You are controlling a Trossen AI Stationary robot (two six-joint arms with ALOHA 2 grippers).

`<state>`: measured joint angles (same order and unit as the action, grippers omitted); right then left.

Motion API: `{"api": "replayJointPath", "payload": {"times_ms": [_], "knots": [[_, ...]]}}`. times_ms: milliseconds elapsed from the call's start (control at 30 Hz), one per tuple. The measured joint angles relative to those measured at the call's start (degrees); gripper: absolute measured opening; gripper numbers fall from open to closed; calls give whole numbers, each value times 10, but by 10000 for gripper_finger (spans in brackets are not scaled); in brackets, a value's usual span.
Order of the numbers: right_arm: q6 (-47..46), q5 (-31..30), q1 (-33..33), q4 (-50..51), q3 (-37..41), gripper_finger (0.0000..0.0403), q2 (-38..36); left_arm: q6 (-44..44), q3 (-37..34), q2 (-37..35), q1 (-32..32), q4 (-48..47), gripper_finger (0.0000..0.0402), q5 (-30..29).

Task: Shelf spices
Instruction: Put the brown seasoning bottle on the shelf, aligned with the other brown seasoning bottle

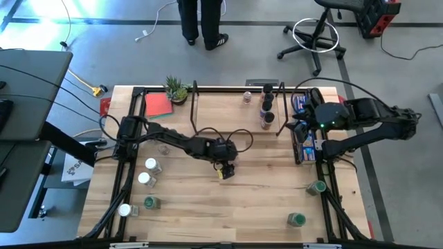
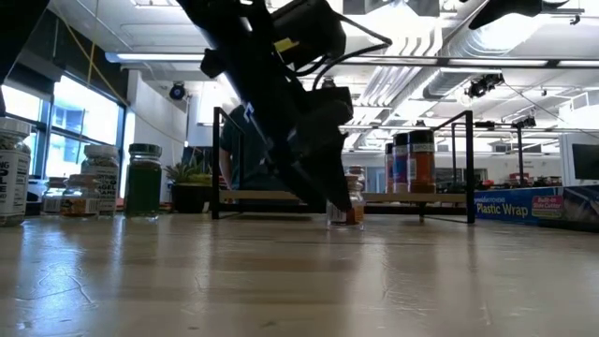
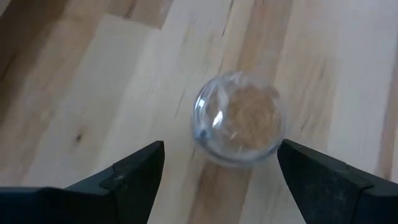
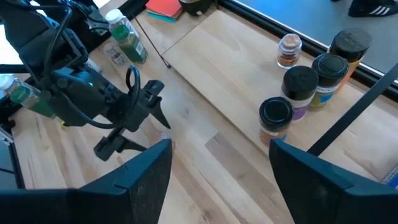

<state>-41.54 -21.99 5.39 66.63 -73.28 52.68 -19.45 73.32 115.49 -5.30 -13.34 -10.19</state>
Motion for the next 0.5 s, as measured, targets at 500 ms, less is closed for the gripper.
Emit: {"api": "replayJointPath", "payload": {"times_ms": [500], "knots": [[0,-11,0,-14,0,264,3,5,1,0,-1,49,186,-5]]}}
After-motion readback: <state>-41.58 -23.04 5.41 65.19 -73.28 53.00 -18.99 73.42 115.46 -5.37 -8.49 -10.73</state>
